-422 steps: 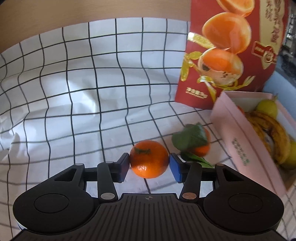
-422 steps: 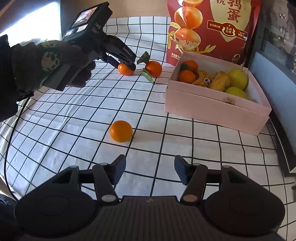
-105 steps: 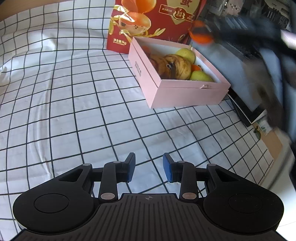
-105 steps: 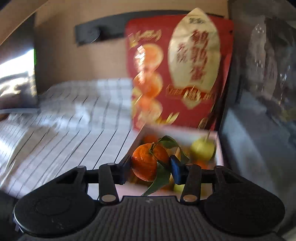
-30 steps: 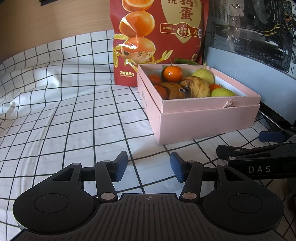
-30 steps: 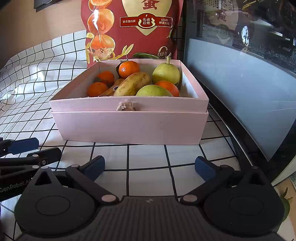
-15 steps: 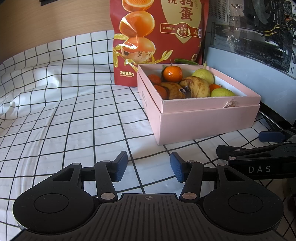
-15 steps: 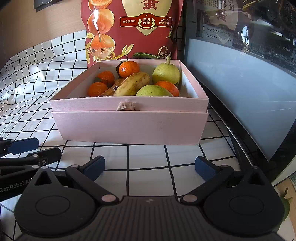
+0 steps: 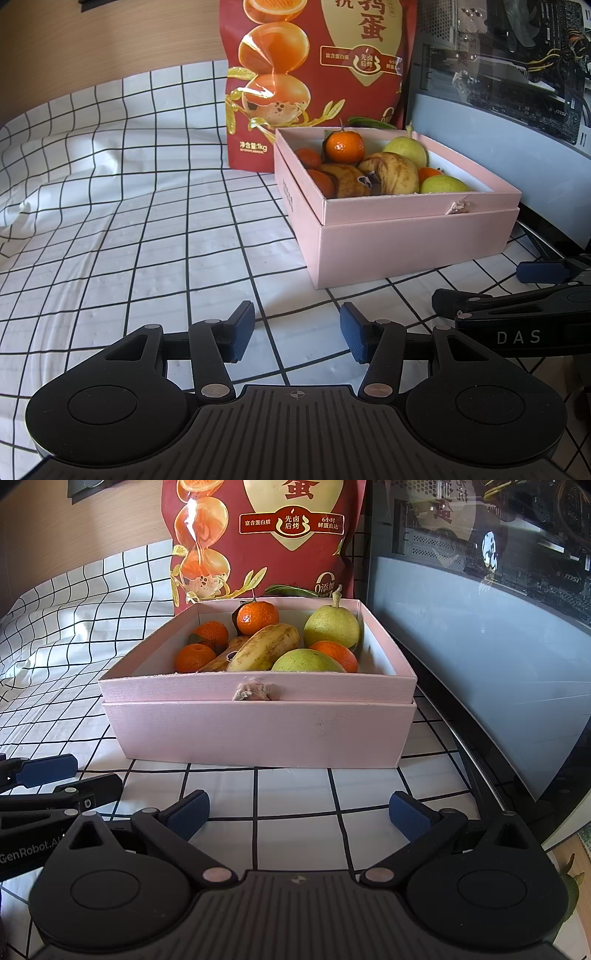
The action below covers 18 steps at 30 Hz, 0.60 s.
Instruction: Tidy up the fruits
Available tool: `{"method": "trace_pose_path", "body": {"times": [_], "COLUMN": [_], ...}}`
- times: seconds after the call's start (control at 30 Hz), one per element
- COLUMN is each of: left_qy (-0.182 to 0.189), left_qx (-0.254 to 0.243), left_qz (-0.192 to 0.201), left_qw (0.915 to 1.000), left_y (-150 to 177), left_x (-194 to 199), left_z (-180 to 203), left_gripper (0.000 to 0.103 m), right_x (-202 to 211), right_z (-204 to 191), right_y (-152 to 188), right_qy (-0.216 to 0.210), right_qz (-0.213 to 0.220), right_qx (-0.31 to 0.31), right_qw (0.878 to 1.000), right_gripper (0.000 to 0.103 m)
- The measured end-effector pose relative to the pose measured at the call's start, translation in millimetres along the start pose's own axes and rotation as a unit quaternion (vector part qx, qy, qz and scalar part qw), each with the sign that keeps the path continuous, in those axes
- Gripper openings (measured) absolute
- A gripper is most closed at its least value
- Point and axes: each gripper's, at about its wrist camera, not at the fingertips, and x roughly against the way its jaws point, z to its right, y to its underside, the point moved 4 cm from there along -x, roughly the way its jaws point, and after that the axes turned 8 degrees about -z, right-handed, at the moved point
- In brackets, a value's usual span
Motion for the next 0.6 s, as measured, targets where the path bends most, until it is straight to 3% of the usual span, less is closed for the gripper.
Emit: {"method": "trace_pose_path", "body": {"times": [0.6], "left_qy": [-0.002], "left_qx": [-0.001], "left_qz": [0.0], "left_qw": [1.0], "left_y": [0.4], "left_x": [0.7], "left_z": [0.5], "left_gripper": [0.057], "right_x": [0.0], "right_z": [0.1], "right_y": [0.0], "right_qy": [0.0], "right_qz": [0.0], "right_qx": [0.0], "right_qw": [1.0], "right_gripper": [0.103]}}
